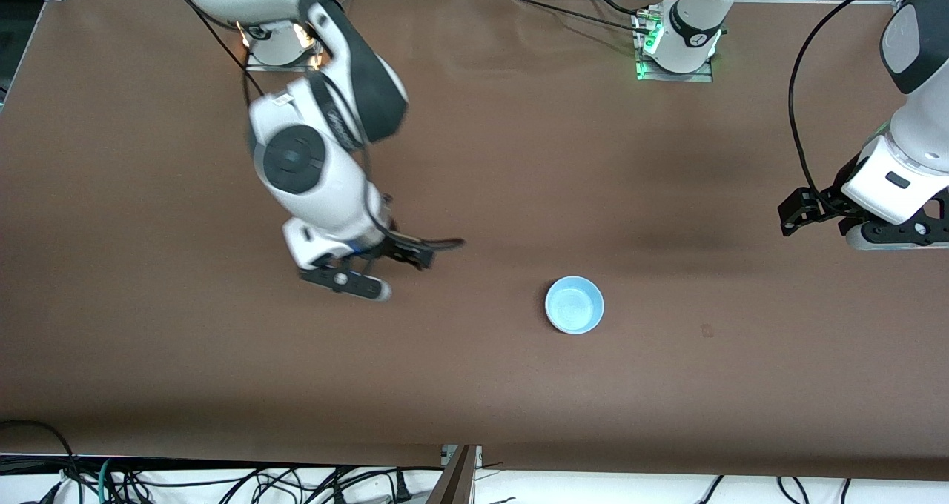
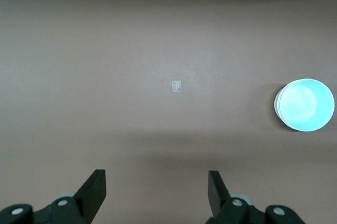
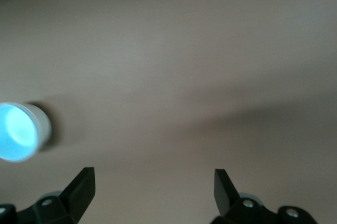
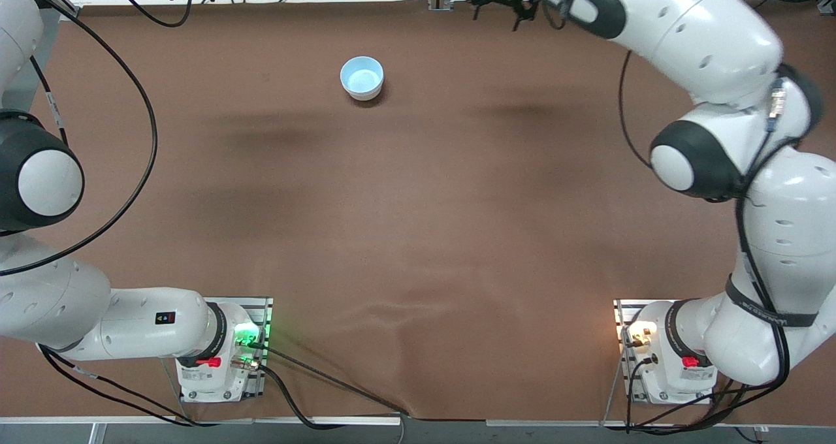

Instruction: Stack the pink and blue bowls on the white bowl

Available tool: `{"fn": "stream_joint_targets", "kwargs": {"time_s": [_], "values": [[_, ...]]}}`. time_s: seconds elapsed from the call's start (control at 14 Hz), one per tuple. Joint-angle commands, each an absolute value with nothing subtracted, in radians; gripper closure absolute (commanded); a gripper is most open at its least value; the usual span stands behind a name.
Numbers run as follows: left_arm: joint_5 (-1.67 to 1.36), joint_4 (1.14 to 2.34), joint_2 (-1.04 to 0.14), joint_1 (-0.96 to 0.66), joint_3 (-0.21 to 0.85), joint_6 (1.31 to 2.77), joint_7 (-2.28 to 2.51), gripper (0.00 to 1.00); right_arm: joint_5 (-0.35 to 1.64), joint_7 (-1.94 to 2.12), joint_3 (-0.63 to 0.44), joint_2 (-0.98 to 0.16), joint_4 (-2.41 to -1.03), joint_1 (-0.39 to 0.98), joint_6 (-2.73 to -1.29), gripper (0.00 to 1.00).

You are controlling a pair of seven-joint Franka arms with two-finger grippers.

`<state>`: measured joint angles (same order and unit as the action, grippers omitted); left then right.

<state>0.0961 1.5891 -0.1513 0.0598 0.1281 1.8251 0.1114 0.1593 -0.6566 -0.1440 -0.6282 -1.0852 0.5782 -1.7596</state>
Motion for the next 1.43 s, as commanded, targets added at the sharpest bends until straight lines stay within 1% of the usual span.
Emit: {"fn": "stream_joint_targets", "kwargs": {"time_s": [0.0,0.07,0.14,0.21,0.29,0.43,0.5,0.64,0.71,0.86,1.21,1.36], "values": [[0.1,1.56,-0.161,0.06,0.127,1.799,0.089,0.13,0.158,-0.476,-0.222,-0.318,-1.472,0.592,-1.766,0.0],[0.1,1.562,-0.161,0.06,0.127,1.798,0.089,0.13,0.156,-0.424,-0.254,-0.26,-1.526,0.592,-1.735,0.0],[0.1,1.562,-0.161,0.058,0.126,1.795,0.09,0.11,0.156,-0.373,-0.29,-0.217,-1.549,0.594,-1.688,0.0],[0.1,1.562,-0.161,0.057,0.127,1.792,0.091,0.06,0.155,-0.326,-0.326,-0.189,-1.554,0.594,-1.637,0.0],[0.1,1.562,-0.161,0.057,0.126,1.792,0.091,0.05,0.147,-0.278,-0.363,-0.16,-1.563,0.594,-1.602,0.0],[0.1,1.562,-0.161,0.057,0.126,1.784,0.091,0.02,0.141,-0.183,-0.435,-0.091,-1.616,0.594,-1.571,0.0],[0.1,1.562,-0.163,0.057,0.127,1.776,0.091,0.0,0.123,-0.161,-0.454,-0.048,-1.661,0.594,-1.572,0.0],[0.1,1.563,-0.161,0.058,0.127,1.773,0.089,0.0,0.037,-0.164,-0.453,0.023,-1.728,0.595,-1.583,0.0],[0.1,1.565,-0.161,0.06,0.127,1.772,0.089,0.0,0.031,-0.163,-0.453,0.044,-1.75,0.595,-1.591,0.0],[0.1,1.565,-0.161,0.06,0.127,1.772,0.089,0.0,-0.004,-0.163,-0.453,0.054,-1.761,0.595,-1.604,0.0],[0.1,1.565,-0.161,0.061,0.127,1.772,0.087,0.0,-0.043,-0.141,-0.449,0.026,-1.706,0.595,-1.597,0.0],[0.1,1.565,-0.161,0.061,0.127,1.772,0.087,0.0,-0.046,-0.117,-0.449,0.025,-1.704,0.595,-1.594,0.0]]}}
